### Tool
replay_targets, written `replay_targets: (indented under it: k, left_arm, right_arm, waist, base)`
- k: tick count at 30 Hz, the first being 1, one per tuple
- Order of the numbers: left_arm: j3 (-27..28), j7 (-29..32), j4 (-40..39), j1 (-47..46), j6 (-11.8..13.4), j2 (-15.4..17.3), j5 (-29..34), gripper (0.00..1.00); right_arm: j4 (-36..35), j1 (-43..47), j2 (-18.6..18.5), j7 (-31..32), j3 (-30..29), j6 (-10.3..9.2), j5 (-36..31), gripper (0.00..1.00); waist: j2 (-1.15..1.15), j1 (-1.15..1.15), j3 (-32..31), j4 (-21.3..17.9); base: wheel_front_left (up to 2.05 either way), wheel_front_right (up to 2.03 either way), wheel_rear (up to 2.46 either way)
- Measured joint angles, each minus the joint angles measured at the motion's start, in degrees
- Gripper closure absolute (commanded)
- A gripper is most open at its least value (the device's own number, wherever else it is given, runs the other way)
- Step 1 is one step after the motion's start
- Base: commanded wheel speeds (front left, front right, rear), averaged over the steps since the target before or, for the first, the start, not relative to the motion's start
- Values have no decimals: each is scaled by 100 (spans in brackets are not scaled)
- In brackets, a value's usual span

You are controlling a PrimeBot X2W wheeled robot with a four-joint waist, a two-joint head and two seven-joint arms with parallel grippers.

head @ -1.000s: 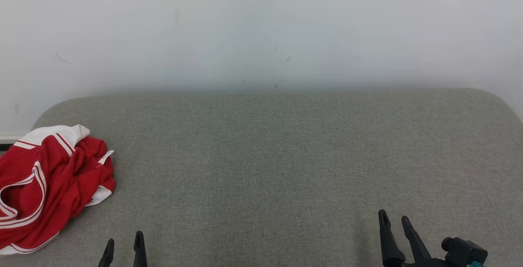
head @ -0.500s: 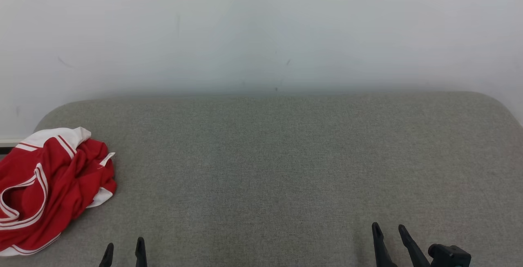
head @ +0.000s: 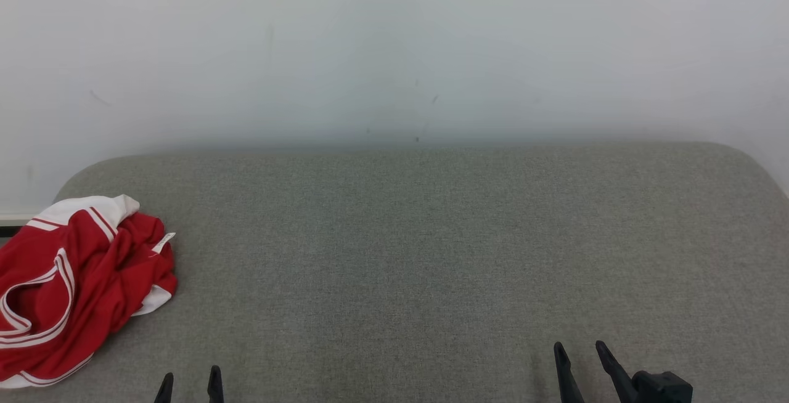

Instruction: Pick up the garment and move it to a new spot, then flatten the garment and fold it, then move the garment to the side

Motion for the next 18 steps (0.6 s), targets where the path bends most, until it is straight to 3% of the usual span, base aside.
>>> replay_targets:
  k: [18]
  left_arm:
    - [-69, -101, 247, -136, -1, 19, -90, 0]
  right_arm:
    - [24, -2, -1, -99, 69, 0, -371, 0]
  waist:
    - [0, 0, -41, -39]
  base:
    - [0, 0, 0]
